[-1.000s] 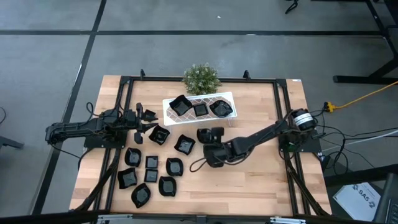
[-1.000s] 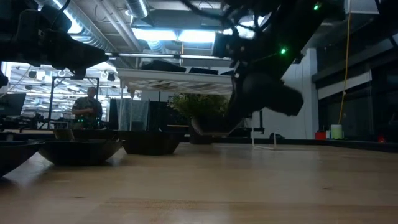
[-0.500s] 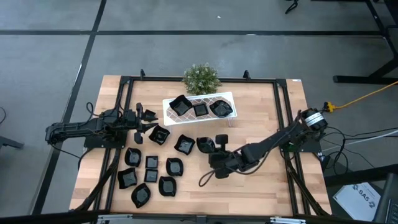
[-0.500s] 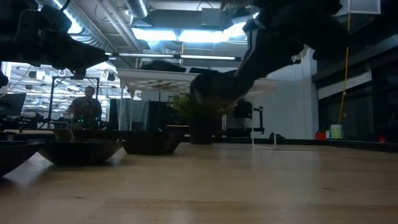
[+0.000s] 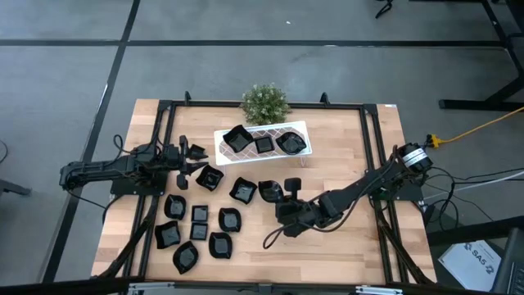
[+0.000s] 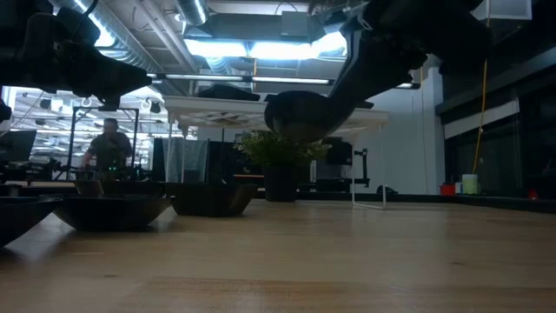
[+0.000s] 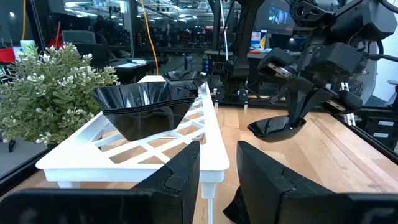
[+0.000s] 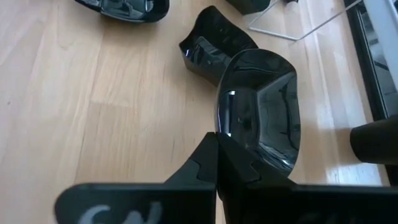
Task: Pick & Place Mini shaped plates
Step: Stack the leaf shaped plate on top of the leaf shaped plate on the shelf
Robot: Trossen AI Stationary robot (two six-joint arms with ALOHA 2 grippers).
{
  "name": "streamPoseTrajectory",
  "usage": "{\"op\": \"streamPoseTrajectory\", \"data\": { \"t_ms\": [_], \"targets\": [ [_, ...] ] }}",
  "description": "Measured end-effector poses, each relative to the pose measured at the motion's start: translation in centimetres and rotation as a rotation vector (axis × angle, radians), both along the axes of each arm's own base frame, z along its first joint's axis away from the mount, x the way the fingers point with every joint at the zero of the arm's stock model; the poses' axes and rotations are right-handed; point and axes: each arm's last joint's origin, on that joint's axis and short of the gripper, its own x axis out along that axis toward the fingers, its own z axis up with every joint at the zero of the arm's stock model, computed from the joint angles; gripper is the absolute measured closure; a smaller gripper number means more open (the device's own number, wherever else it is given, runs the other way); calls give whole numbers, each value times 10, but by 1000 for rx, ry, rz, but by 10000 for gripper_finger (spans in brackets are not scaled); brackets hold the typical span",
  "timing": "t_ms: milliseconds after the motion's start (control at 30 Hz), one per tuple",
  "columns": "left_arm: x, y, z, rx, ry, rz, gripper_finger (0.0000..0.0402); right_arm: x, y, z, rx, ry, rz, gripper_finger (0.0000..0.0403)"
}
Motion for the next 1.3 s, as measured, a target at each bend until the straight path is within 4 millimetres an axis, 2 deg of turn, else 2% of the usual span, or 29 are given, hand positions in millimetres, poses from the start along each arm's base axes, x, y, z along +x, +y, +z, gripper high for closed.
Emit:
{"op": "streamPoseTrajectory", "data": {
  "t_ms": [200,400,500,633,833,1000,1133,1300],
  "targets": [
    [0,0,0,0,0,0,302,2,4,7,38,1,28,402],
    [0,0,0,0,0,0,302,2,19,23,52,-32,76,401],
    [0,0,0,0,0,0,302,2,25,36,37,-19,103,400],
    [0,0,0,0,0,0,302,1,29,63,17,12,110,400],
    [0,0,0,0,1,0,302,-4,23,105,-33,51,86,399],
    [0,0,0,0,0,0,302,-8,16,131,-89,52,45,399],
    [0,0,0,0,1,0,302,-8,4,143,-104,59,-9,399],
    [0,0,0,0,1,0,302,-3,-16,145,-128,81,-78,399]
  ]
}}
